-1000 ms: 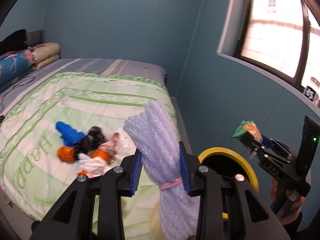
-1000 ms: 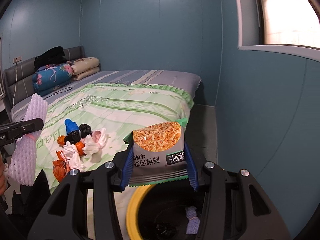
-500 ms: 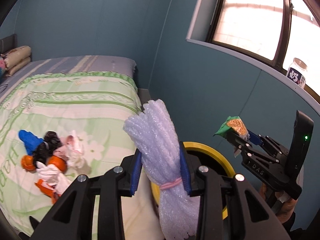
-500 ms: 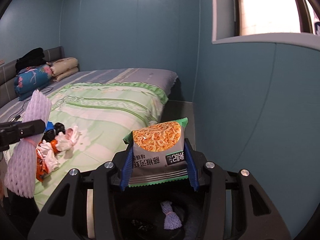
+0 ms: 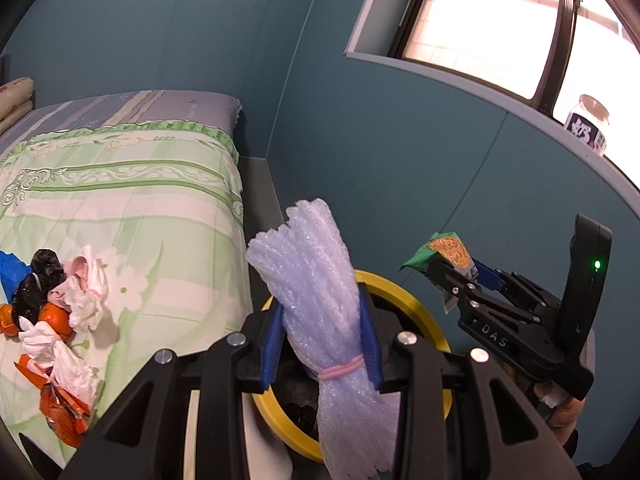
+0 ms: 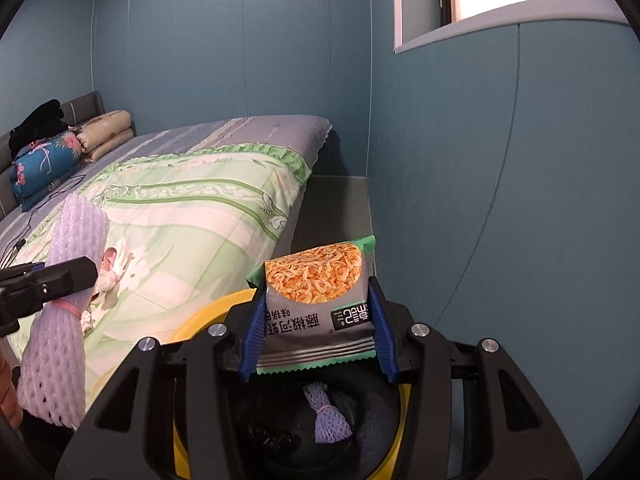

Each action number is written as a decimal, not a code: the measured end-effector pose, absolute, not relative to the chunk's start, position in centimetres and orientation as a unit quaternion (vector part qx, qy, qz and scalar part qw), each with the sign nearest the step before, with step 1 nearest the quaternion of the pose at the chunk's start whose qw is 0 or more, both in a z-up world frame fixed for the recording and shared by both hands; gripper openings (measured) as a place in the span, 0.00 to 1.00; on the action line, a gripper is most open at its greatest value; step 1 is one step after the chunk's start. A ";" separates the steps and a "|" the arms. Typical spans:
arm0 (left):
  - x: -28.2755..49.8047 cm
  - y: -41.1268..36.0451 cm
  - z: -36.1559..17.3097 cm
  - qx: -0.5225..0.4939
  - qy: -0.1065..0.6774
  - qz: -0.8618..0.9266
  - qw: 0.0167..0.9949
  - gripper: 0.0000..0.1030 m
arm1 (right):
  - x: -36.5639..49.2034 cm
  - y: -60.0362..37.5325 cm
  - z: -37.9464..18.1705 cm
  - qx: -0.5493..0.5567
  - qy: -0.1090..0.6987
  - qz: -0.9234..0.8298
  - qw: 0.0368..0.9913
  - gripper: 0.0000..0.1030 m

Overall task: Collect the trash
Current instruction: 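Carry the foam net and chip packet over the bin, then open both tools to drop foam net and chip packet into bin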

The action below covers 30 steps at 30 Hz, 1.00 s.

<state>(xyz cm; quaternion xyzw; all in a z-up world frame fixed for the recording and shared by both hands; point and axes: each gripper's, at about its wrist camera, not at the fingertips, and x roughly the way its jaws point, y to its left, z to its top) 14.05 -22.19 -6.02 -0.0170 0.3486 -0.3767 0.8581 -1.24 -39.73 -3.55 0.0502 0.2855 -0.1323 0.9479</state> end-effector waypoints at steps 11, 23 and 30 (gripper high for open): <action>15.1 -23.5 -8.7 -0.018 0.380 -0.389 0.839 0.31 | 0.1 -40.2 -5.5 0.073 0.323 -0.111 0.937 0.43; 15.4 -23.6 -9.9 -0.020 0.390 -0.385 0.837 0.41 | 0.6 -40.9 -6.6 0.091 0.339 -0.106 0.930 0.55; 15.4 -23.0 -9.7 -0.028 0.380 -0.374 0.846 0.66 | 0.1 -41.9 -6.3 0.105 0.329 -0.122 0.930 0.58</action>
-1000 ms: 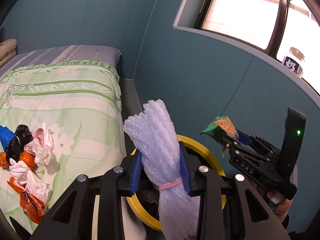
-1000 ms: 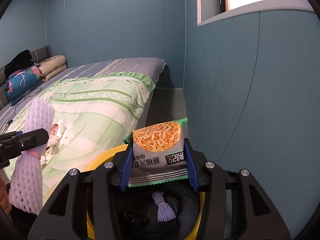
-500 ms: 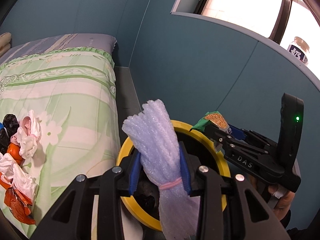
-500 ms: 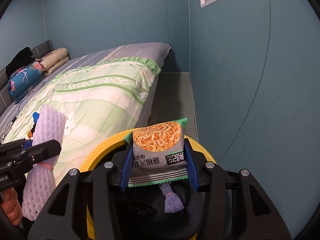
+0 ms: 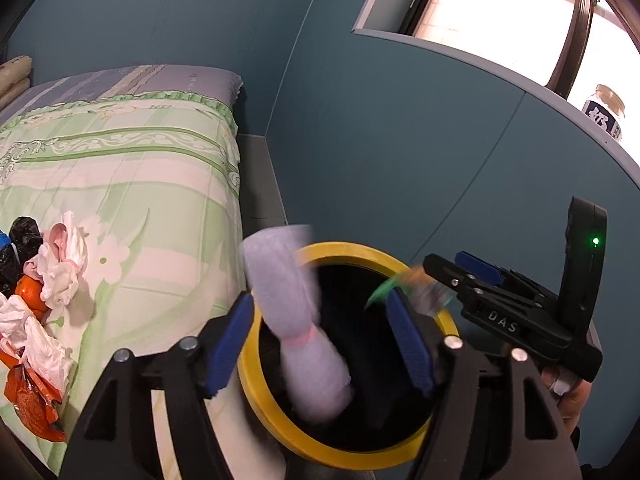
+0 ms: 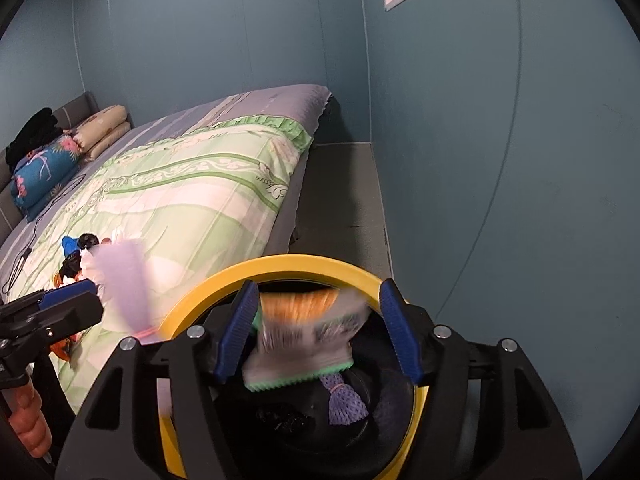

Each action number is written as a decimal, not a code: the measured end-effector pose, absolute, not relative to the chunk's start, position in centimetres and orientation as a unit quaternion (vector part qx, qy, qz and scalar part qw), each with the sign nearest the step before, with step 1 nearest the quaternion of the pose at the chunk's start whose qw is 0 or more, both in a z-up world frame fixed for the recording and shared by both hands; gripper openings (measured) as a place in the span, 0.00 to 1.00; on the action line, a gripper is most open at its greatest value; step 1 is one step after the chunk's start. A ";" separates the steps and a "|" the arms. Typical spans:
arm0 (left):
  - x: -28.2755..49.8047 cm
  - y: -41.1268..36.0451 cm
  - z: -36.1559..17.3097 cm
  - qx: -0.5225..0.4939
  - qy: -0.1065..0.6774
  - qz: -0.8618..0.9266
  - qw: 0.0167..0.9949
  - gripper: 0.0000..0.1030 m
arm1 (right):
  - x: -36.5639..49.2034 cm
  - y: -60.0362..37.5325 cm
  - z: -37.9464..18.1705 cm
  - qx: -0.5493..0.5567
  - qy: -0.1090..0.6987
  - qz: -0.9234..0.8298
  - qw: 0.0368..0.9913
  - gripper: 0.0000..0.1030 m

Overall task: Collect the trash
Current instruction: 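Open both tools to drop foam net and chip packet into bin, then move both open tools back toward the trash pile on the bed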

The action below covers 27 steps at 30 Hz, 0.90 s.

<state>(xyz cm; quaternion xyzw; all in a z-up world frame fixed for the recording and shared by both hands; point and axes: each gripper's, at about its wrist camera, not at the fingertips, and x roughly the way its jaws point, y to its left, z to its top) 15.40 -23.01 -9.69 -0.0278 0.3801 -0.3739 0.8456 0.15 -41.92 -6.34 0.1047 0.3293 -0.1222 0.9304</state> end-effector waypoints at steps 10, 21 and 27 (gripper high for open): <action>15.6 -20.6 -7.5 -0.047 0.346 -0.361 0.865 0.83 | -0.9 -41.7 -5.0 0.108 0.302 -0.119 0.940 0.64; 16.7 -15.4 -4.3 -0.058 0.304 -0.315 0.897 0.92 | -1.5 -38.8 -2.5 0.080 0.250 -0.072 0.962 0.72; 17.7 -11.5 -3.2 -0.074 0.294 -0.282 0.910 0.92 | -1.3 -35.5 -1.5 0.067 0.221 -0.024 0.973 0.75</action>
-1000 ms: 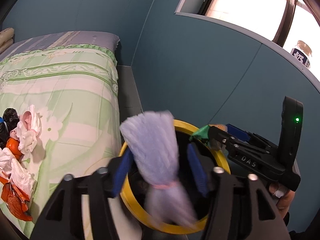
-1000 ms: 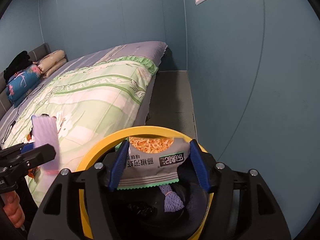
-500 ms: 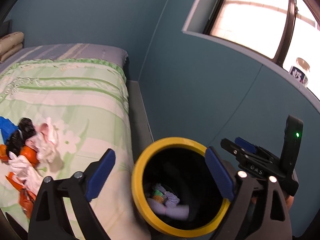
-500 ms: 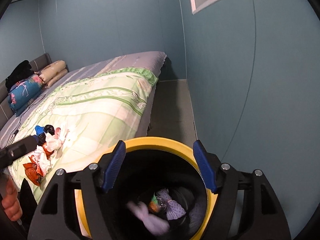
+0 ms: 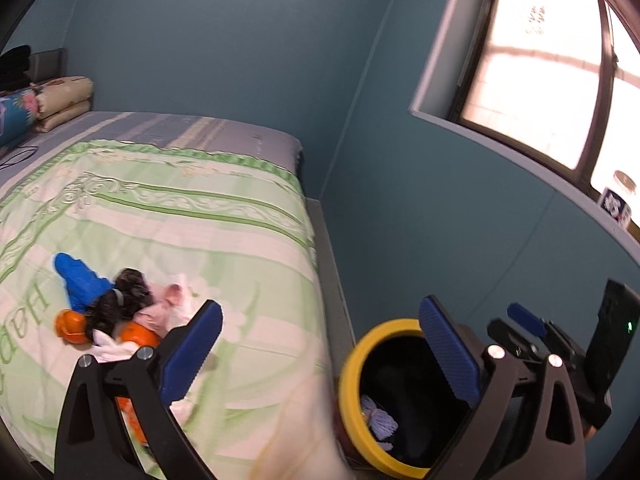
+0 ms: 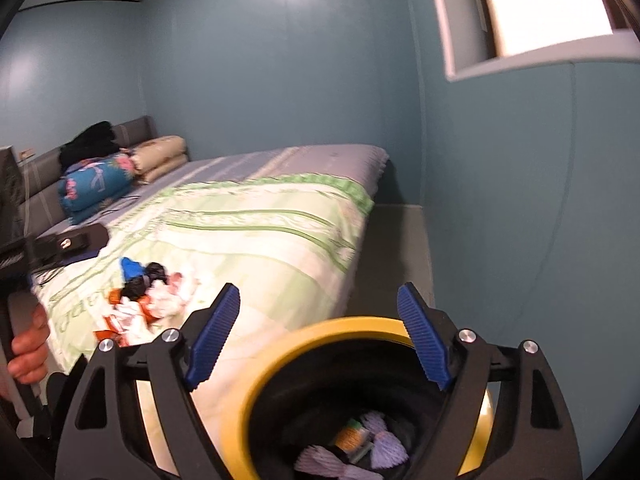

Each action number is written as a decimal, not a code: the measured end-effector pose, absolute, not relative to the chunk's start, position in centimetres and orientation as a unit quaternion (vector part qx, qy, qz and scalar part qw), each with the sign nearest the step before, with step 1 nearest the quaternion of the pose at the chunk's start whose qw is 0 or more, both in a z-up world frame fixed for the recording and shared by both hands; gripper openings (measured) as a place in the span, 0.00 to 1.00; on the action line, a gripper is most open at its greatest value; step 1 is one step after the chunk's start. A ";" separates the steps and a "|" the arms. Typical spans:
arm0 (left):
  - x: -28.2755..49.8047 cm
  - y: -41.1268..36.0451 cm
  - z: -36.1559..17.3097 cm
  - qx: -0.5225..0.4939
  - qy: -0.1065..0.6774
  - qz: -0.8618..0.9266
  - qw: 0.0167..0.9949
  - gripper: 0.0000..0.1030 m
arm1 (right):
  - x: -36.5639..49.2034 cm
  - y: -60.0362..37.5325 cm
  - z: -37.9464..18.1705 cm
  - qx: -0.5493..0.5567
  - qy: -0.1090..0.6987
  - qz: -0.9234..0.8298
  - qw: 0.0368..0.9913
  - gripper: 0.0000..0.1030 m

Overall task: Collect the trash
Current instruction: 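Move both open tools back toward the trash pile on the bed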

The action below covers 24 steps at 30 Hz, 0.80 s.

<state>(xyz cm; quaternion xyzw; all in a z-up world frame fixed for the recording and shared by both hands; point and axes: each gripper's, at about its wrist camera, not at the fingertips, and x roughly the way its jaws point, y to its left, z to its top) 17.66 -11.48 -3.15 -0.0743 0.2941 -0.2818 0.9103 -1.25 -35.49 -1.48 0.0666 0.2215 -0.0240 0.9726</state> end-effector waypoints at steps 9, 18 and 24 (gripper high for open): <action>19.1 -5.1 -2.1 -0.079 0.275 -0.213 0.934 0.92 | 0.0 -28.3 -1.5 0.031 0.211 0.073 0.974 0.75; 21.8 0.1 -3.5 -0.077 0.284 -0.154 0.943 0.92 | 1.3 -21.3 -3.2 -0.009 0.234 0.152 0.960 0.75; 24.0 2.6 -5.5 -0.084 0.299 -0.132 0.941 0.92 | 1.6 -16.7 -4.7 -0.037 0.243 0.202 0.948 0.75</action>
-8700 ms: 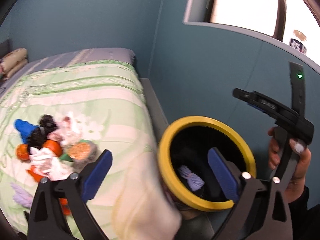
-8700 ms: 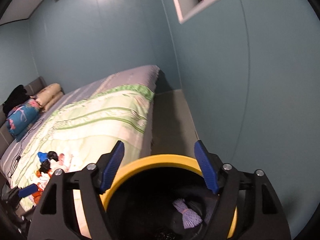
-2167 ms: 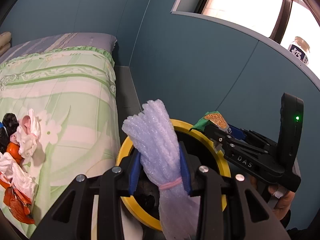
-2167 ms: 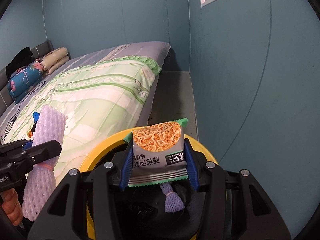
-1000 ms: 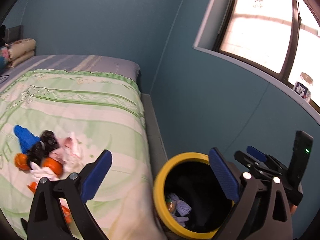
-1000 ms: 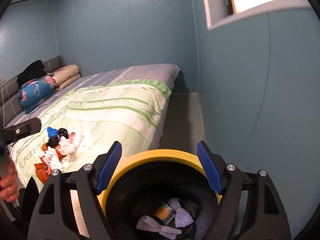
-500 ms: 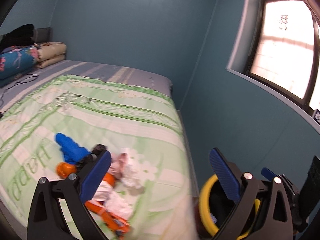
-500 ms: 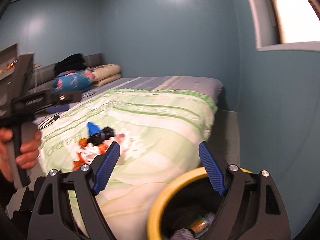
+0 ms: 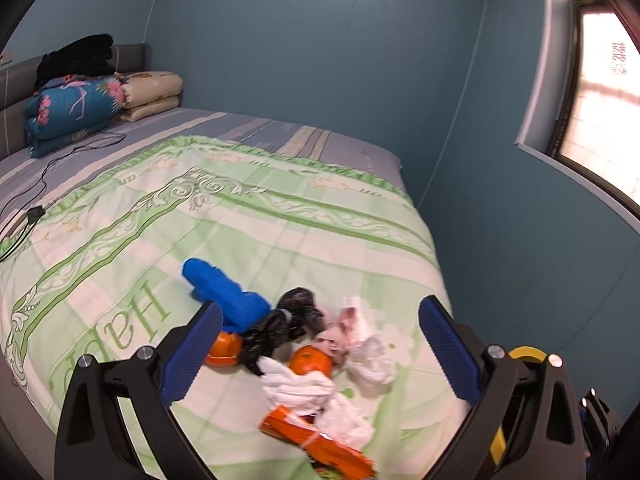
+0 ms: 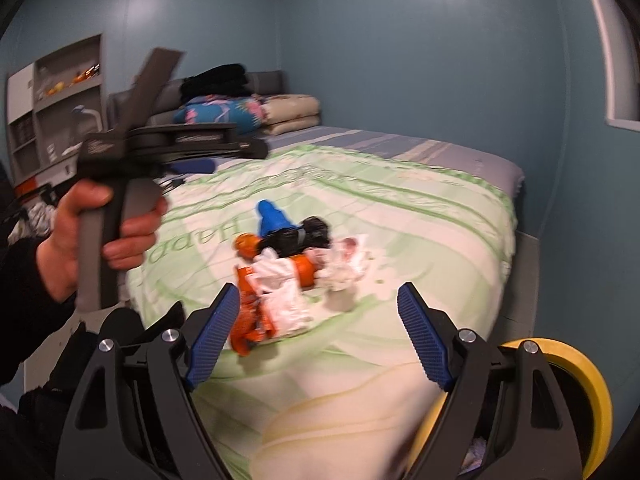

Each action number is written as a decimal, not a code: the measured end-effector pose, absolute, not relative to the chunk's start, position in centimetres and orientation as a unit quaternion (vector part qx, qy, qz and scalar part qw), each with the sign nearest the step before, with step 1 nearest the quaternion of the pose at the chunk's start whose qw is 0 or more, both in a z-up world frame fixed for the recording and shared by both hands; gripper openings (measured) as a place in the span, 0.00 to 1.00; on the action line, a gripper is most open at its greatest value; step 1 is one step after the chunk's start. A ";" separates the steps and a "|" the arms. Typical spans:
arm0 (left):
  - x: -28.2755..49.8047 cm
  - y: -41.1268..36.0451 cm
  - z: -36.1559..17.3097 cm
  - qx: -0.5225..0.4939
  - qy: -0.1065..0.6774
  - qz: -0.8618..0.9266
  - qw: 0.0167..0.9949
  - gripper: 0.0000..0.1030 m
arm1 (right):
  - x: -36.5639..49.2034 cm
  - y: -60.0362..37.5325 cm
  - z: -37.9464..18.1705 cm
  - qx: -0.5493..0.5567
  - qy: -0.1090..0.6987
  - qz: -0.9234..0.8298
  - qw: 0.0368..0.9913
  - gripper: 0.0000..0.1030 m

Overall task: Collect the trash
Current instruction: 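Move both open tools back toward the trash pile on the bed, then grasp black plastic bag with left tool while right tool grasps orange wrapper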

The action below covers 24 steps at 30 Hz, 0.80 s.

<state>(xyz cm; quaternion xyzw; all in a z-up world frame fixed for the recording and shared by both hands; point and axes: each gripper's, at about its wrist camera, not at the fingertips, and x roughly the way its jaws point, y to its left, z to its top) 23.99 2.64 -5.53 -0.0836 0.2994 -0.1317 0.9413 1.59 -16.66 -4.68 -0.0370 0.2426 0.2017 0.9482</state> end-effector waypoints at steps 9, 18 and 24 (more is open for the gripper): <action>27.5 3.6 -9.8 -0.078 0.329 -0.112 0.934 0.92 | 2.7 -12.0 -7.3 -0.059 0.257 0.239 0.935 0.74; 31.1 1.6 -12.7 -0.038 0.354 -0.127 0.926 0.92 | 4.4 -9.4 -9.6 -0.070 0.271 0.241 0.929 0.74; 33.7 1.0 -13.6 -0.029 0.369 -0.137 0.919 0.92 | 5.8 -9.0 -10.8 -0.078 0.276 0.225 0.931 0.72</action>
